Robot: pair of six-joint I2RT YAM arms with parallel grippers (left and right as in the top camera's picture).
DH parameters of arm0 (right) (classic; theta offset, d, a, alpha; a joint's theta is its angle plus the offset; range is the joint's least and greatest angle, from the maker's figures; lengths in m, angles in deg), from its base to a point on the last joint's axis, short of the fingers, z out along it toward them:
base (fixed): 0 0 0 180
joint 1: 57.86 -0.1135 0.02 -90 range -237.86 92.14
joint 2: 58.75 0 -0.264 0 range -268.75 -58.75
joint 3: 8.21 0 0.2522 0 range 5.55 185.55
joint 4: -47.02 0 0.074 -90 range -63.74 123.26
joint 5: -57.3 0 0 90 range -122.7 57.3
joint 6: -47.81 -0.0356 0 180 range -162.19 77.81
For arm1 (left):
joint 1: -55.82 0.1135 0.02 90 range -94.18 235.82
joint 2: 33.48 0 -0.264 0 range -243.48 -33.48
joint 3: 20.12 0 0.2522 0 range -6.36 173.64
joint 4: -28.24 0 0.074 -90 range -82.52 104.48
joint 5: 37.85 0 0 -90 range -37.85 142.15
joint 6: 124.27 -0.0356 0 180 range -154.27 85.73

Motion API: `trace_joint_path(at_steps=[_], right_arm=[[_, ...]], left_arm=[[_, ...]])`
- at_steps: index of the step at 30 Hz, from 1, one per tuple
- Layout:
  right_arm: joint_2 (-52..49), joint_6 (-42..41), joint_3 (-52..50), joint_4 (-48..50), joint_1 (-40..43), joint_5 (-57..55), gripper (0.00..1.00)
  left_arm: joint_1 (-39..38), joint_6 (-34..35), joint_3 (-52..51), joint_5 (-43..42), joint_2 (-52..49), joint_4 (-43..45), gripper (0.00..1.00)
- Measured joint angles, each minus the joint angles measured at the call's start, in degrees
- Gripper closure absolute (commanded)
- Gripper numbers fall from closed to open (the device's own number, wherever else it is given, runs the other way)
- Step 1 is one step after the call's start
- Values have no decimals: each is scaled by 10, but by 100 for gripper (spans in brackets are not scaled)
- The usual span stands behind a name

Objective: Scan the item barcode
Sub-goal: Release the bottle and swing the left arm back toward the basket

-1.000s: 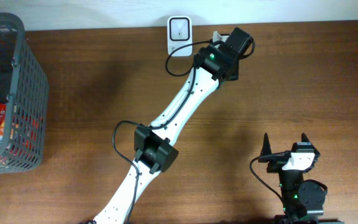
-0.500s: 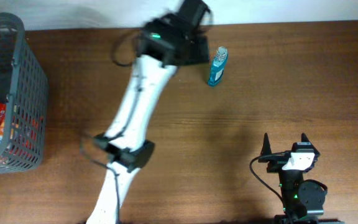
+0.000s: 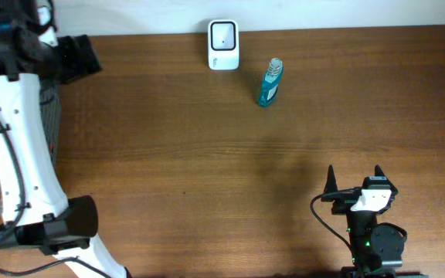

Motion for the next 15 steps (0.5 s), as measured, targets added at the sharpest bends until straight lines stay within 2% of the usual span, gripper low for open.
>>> trace_joint_path(at_steps=[4, 8, 10, 15], right_arm=[[0, 0, 0, 0, 0, 0, 1], [0, 0, 0, 0, 0, 0, 2], [0, 0, 0, 0, 0, 0, 2], [0, 0, 0, 0, 0, 0, 2]], left_arm=[[169, 40, -1, -9, 1, 33, 1], [311, 113, -2, -83, 1, 47, 1], [337, 124, -2, -104, 1, 53, 1], [345, 127, -2, -109, 2, 48, 1]])
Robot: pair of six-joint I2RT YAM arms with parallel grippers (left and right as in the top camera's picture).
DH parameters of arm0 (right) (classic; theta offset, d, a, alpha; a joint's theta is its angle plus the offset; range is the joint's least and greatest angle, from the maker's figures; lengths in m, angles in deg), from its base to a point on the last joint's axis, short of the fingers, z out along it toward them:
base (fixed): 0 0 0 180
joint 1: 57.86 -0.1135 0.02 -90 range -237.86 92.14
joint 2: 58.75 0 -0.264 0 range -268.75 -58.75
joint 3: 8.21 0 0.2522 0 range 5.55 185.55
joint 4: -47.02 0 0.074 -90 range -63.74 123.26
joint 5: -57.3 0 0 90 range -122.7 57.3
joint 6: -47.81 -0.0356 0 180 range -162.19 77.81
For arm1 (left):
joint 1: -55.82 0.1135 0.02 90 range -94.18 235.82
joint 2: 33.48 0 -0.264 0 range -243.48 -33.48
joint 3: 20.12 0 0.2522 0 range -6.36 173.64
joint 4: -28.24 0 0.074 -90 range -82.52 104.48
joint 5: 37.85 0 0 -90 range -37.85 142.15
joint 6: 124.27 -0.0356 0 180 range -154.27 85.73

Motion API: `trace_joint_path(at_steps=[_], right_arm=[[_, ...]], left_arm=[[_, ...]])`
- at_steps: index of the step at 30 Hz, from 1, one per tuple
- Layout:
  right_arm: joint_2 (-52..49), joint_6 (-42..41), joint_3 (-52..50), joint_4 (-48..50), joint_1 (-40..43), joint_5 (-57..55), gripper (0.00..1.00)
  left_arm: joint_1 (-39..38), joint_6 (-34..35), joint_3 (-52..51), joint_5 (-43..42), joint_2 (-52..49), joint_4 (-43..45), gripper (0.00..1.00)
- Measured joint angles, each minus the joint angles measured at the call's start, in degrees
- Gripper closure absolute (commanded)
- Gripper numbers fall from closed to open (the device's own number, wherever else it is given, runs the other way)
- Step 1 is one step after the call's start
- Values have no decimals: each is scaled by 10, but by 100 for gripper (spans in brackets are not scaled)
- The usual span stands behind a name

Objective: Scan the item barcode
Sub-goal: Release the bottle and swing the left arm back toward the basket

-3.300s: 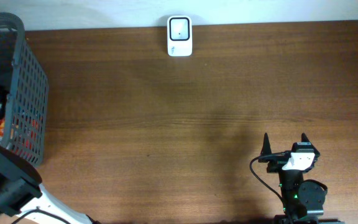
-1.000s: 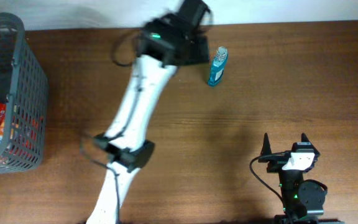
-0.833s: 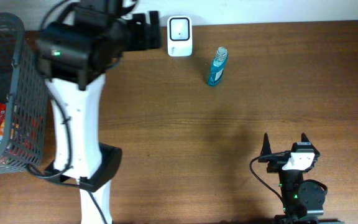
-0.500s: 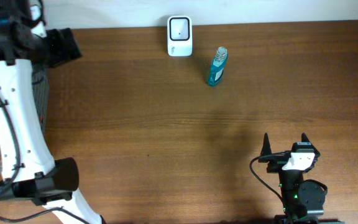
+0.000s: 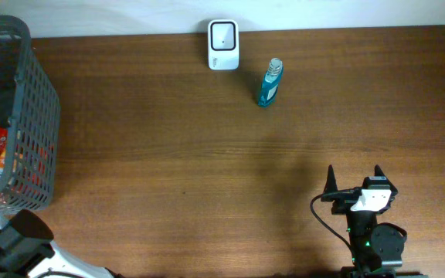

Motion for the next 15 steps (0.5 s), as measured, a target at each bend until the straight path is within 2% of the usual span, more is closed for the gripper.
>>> trace_joint_path(at_steps=[15], right_arm=[[0, 0, 0, 0, 0, 0, 1]], left_arm=[[0, 2, 0, 4, 0, -16, 1]])
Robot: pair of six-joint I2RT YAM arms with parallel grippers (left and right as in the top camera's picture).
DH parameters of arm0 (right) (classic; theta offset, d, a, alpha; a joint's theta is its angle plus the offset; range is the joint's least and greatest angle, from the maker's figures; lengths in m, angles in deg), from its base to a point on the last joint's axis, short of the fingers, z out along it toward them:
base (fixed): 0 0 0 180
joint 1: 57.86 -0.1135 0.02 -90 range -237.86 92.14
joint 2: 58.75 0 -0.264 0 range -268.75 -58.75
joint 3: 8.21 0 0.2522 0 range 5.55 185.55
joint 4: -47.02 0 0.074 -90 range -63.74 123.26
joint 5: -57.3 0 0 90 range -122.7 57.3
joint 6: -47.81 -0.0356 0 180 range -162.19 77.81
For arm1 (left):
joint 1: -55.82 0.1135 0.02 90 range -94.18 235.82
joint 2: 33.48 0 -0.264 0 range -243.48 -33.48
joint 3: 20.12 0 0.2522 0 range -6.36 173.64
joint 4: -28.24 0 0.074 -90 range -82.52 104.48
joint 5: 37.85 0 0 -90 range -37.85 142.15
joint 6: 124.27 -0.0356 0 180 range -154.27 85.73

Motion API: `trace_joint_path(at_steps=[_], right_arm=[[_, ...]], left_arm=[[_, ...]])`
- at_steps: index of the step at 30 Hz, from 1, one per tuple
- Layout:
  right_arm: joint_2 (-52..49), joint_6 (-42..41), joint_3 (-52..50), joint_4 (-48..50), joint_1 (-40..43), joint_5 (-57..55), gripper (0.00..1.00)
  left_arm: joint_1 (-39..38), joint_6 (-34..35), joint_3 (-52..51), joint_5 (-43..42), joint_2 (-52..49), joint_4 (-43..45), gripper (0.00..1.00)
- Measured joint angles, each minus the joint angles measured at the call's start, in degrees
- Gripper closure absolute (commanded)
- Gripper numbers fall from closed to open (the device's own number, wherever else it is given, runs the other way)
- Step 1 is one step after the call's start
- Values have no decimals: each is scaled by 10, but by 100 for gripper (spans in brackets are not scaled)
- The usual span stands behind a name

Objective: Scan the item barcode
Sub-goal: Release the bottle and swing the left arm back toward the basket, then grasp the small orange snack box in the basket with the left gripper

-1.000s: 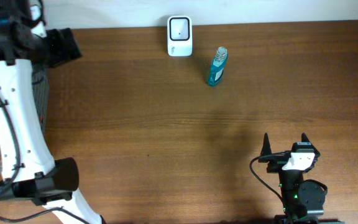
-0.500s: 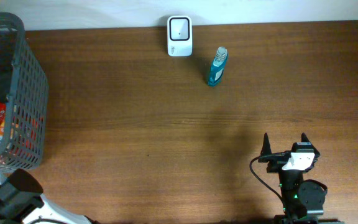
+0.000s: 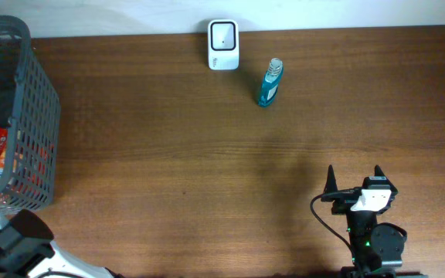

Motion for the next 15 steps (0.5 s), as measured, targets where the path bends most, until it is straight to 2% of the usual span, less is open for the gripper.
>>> trace_joint_path(at_steps=[4, 9, 11, 12, 13, 14, 15], right_arm=[[0, 0, 0, 0, 0, 0, 2], [0, 0, 0, 0, 0, 0, 1], [0, 0, 0, 0, 0, 0, 1], [0, 0, 0, 0, 0, 0, 2], [0, 0, 0, 0, 0, 0, 2], [0, 0, 0, 0, 0, 0, 1], [0, 0, 0, 0, 0, 0, 1]], left_arm=[[-16, -14, 0, 7, -5, -21, 1], [-38, -9, 0, 105, -30, -23, 2], [-38, -4, -1, 127, -83, -23, 2], [-38, -4, -1, 132, -102, -23, 5], [-38, -3, -2, 137, -125, -23, 13], [-38, -2, -3, 142, -145, -25, 16], [-38, -10, -3, 150, -155, -37, 27]])
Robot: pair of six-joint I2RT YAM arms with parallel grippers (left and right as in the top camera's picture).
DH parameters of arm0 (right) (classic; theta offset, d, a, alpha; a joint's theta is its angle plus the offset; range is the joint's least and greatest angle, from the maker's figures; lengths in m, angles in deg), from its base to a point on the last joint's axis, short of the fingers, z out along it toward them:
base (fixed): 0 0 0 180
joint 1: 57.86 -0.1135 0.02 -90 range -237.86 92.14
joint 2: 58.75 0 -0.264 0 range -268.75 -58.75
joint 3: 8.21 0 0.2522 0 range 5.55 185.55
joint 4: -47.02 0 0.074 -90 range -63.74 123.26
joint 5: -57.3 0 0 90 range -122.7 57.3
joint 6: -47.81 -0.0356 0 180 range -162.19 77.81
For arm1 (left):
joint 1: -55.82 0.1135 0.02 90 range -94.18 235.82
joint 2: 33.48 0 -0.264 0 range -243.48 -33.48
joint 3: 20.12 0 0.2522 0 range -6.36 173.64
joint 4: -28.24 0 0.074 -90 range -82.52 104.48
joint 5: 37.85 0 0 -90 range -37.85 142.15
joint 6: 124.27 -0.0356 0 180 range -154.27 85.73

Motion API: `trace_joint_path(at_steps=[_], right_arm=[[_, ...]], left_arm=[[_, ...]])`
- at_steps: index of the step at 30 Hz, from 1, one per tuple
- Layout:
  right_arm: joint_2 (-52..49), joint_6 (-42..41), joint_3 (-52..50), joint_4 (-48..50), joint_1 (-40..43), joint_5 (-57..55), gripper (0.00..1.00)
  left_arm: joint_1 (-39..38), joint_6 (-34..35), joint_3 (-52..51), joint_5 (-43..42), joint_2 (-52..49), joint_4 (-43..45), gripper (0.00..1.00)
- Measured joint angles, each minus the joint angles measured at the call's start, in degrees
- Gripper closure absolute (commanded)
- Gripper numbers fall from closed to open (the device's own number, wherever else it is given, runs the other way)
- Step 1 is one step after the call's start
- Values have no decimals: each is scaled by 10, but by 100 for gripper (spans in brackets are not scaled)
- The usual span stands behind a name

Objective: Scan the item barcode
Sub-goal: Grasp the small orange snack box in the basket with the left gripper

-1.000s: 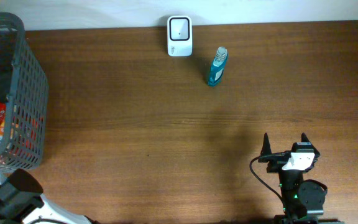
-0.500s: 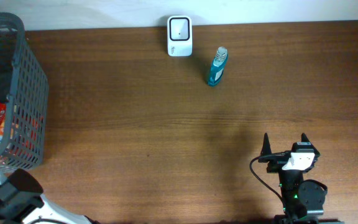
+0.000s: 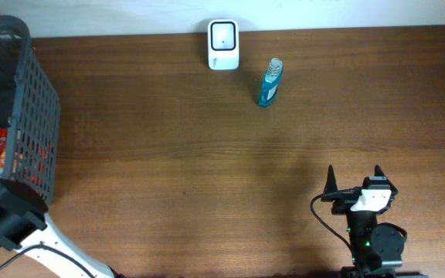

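Note:
The white barcode scanner (image 3: 222,45) stands at the table's far edge. Just to its right stands a small blue bottle (image 3: 269,83) with a pale cap. My right gripper (image 3: 354,179) rests near the front right, fingers spread and open, nothing between them, far from both things. Of my left arm only a black joint and a white link (image 3: 6,220) show at the lower left, by the basket's front corner. Its gripper is out of the frame.
A grey mesh basket (image 3: 22,108) fills the left edge of the table, and red and orange packets show inside it. Brown wooden tabletop (image 3: 207,170) lies between the basket and the right arm.
The left arm's black joint has shifted a little up, closer to the basket's front corner. The right arm, scanner and bottle have not moved.
At first my left arm reached across the basket, its black end at the top left, hiding most of the basket. By 1.0 s ago it was down in the lower left corner and the basket showed whole. It stayed there, and has now shifted slightly upward.

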Motion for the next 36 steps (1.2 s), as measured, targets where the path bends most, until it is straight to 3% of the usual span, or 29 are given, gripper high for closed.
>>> trace_joint_path(at_steps=[3, 8, 12, 14, 19, 23, 26, 29, 32, 36], right_arm=[[0, 0, 0, 0, 0, 0, 1], [0, 0, 0, 0, 0, 0, 1], [0, 0, 0, 0, 0, 0, 2], [0, 0, 0, 0, 0, 0, 2], [0, 0, 0, 0, 0, 0, 1], [0, 0, 0, 0, 0, 0, 1], [0, 0, 0, 0, 0, 0, 2], [0, 0, 0, 0, 0, 0, 1], [0, 0, 0, 0, 0, 0, 1], [0, 0, 0, 0, 0, 0, 2]], left_arm=[[0, -8, -6, 47, -24, -29, 27], [0, -28, -130, 70, -38, 3, 21], [0, -56, -188, 69, -41, 48, 25], [1, -73, -191, 70, -41, 72, 36], [1, -83, -191, 74, -60, 74, 100], [1, -86, -153, 67, -69, 43, 100], [2, -85, 40, 2, -85, -26, 100], [2, -86, 201, -136, -52, -31, 100], [-5, -82, 240, -281, 46, -30, 100], [-105, -78, 247, -324, 154, -30, 100]])
